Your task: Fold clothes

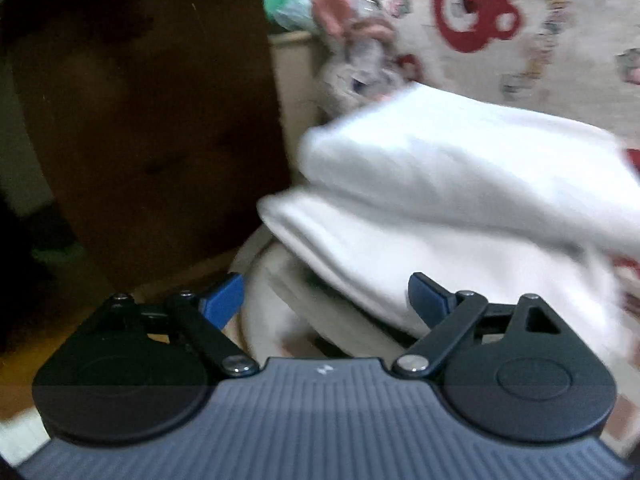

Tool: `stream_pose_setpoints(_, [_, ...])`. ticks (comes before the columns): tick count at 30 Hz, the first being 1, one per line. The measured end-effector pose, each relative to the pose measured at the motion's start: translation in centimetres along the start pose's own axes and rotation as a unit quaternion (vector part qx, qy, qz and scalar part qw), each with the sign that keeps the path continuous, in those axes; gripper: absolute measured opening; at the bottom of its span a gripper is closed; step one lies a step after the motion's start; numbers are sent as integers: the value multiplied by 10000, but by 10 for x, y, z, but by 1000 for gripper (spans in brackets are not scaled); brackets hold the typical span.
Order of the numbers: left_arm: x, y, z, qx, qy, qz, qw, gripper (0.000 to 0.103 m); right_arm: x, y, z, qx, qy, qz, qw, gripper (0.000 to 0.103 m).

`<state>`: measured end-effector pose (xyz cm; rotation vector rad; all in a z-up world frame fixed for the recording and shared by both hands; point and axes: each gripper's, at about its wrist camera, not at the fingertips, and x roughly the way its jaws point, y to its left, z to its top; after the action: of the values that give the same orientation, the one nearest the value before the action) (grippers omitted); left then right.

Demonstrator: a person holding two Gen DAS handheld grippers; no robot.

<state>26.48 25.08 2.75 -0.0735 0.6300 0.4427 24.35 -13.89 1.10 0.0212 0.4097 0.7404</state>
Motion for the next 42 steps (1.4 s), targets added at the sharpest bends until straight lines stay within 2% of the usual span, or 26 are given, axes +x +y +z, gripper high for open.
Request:
stream_pose_setpoints(4, [-51,-31,-41,243,49,-400,9989,97,-30,3,-15,-191,16,-150,9997,53])
stream_pose_setpoints(9, [-116,-71,-76,758,-95,-551,9956,103,-58,12,-22,-29,-118,-114,9999,60])
stream_pose_setpoints(12, [-147,-88,-93,814,-108,-658,9944,103,-75,19,-29,13,-150,-74,9999,61])
stream_pose_setpoints(17, [-184,-112,-129,879,-140,-581,9943,103,-106,27,-51,36,-192,-1,9998,61])
stream_pose_setpoints(20, [-205,-126,-154,870,-180,-869,9923,103,-122,29,-69,71,-153,-49,9998,63])
stream_pose_setpoints(22, [-214,-135,-167,838,-182,-992,9914,103,-127,28,-77,92,-66,-146,9998,63])
stream_pose_setpoints(27, [-232,-155,-191,1102,-187,-938,9893,103,-155,24,-95,320,-18,-457,9984,64])
stream_pose_setpoints(31, [-245,-165,-202,1272,-191,-1067,9859,103,-179,29,-110,146,109,-685,9975,66])
stream_pose_setpoints(36, [-257,-173,-212,1410,-177,-1221,9823,103,-201,30,-114,580,-90,-764,9953,69])
stream_pose_setpoints(42, [-264,-179,-222,1584,-304,-1337,9778,103,-205,42,-112,450,-124,-811,9956,72])
